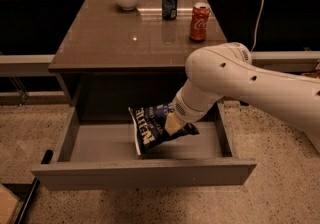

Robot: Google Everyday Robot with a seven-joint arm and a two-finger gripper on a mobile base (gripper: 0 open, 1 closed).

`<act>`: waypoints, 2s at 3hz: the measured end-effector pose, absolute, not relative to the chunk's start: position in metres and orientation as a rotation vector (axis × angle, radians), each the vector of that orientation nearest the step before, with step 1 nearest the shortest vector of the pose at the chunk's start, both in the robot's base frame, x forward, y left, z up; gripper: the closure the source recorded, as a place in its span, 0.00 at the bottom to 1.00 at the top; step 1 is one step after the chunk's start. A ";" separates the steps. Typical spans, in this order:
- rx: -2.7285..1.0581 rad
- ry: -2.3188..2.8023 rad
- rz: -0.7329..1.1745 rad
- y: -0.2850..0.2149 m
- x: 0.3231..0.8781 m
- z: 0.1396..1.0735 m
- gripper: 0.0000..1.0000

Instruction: Pick blue chip bag from top drawer and place on counter

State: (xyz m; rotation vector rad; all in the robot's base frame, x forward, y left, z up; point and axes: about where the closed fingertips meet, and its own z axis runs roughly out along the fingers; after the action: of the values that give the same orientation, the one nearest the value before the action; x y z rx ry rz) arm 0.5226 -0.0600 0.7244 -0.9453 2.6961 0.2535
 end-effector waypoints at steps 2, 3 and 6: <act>-0.913 2.546 0.413 -0.080 0.569 0.756 1.00; -0.927 2.438 0.467 -0.095 0.599 0.794 1.00; -1.010 2.209 0.308 -0.053 0.668 0.904 1.00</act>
Offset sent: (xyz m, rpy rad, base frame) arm 0.0945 -0.0369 0.0725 0.2988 -0.1831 0.0678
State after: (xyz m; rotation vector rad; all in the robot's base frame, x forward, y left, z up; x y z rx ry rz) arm 0.6684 -0.0533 0.9036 -1.0104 2.2093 0.3076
